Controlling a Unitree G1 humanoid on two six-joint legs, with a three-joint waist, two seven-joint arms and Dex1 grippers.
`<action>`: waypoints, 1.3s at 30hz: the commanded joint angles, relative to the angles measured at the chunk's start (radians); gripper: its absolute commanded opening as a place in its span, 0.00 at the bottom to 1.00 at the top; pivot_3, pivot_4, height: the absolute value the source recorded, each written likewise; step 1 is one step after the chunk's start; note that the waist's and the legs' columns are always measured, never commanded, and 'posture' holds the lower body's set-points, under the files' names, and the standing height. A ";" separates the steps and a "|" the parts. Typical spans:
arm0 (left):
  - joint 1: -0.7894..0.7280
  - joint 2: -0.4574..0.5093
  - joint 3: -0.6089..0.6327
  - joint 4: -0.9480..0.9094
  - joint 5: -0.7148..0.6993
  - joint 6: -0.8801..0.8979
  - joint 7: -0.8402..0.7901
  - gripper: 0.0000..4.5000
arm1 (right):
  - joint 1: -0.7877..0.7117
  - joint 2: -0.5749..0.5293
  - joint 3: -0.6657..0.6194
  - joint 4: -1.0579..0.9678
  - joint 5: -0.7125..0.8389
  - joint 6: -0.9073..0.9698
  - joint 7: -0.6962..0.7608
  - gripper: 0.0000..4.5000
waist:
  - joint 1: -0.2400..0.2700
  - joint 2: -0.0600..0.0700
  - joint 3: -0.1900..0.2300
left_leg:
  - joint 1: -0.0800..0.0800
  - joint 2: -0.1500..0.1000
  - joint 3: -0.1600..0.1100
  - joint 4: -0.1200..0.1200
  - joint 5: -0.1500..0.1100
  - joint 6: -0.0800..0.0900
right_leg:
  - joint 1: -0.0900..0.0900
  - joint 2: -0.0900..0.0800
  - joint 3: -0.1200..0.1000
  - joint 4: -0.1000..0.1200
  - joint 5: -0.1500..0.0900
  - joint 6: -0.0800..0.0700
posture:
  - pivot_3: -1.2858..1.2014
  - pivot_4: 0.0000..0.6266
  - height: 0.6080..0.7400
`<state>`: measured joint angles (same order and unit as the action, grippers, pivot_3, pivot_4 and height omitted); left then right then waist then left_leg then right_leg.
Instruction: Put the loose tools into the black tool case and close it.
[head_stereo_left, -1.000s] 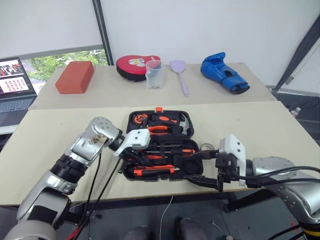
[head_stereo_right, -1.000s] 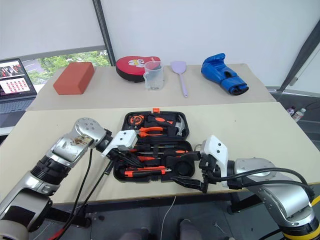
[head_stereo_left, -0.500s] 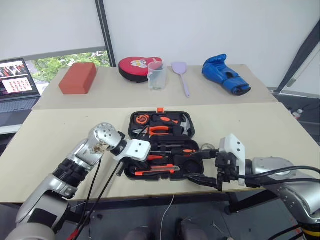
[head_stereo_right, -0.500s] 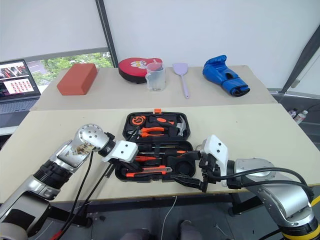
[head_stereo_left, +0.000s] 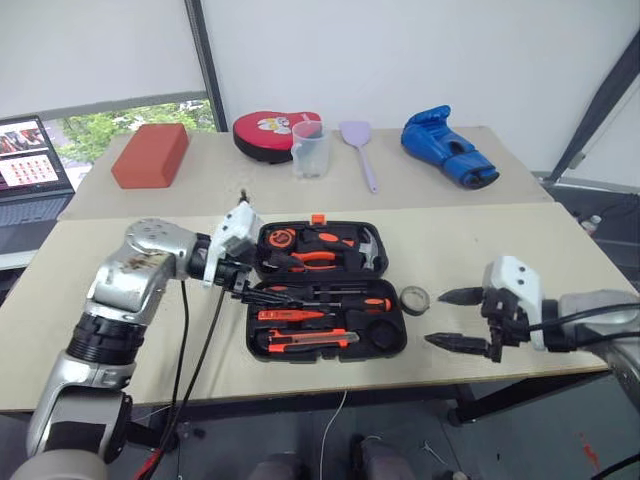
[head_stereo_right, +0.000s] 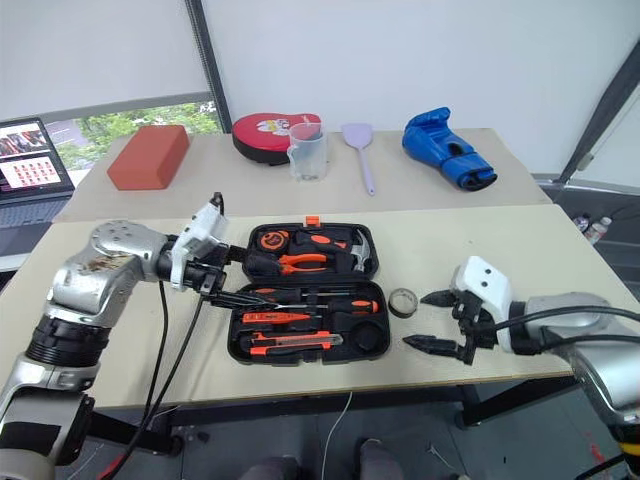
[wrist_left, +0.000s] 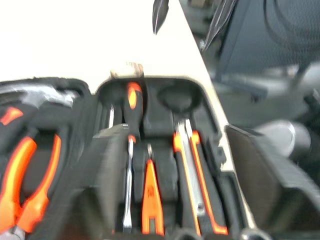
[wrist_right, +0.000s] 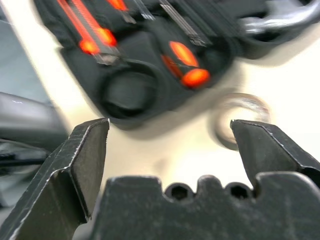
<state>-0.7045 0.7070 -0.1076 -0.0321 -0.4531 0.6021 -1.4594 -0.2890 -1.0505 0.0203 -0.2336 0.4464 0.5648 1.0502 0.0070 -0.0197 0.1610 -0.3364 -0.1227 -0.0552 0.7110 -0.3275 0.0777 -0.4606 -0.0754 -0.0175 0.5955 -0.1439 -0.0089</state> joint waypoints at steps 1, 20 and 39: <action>0.023 0.027 -0.009 -0.072 0.000 -0.019 0.007 0.99 | -0.110 0.051 0.085 0.125 -0.112 -0.112 0.037 1.00 | -0.003 0.000 0.000 | 0.000 0.000 0.000 0.000 0.000 0.000 | 0.000 0.000 0.000 0.000 0.000 0.000 | 0.52 0.24 1.00; 0.080 0.067 -0.052 -0.117 0.053 -0.120 0.023 1.00 | -0.215 0.221 0.215 0.352 -0.303 -0.266 0.119 0.15 | 0.002 0.000 0.000 | -0.001 0.000 0.000 0.000 0.000 -0.001 | -0.001 0.000 0.000 0.000 0.000 -0.001 | 0.52 0.24 1.00; 0.064 0.058 -0.137 -0.129 0.083 -0.187 -0.022 1.00 | -0.087 0.192 0.166 -0.168 -0.077 0.080 0.061 0.01 | 0.006 0.001 0.001 | -0.001 0.000 -0.001 0.000 -0.002 -0.003 | 0.000 -0.001 0.000 0.000 0.000 0.000 | 0.52 0.24 1.00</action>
<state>-0.6150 0.7688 -0.2464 -0.1465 -0.3698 0.4314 -1.4814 -0.3746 -0.8690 0.1710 -0.3803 0.3932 0.6262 1.1484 0.0129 -0.0188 0.1618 -0.3374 -0.1229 -0.0558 0.7114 -0.3289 0.0751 -0.4611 -0.0759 -0.0174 0.5954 -0.1435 -0.0090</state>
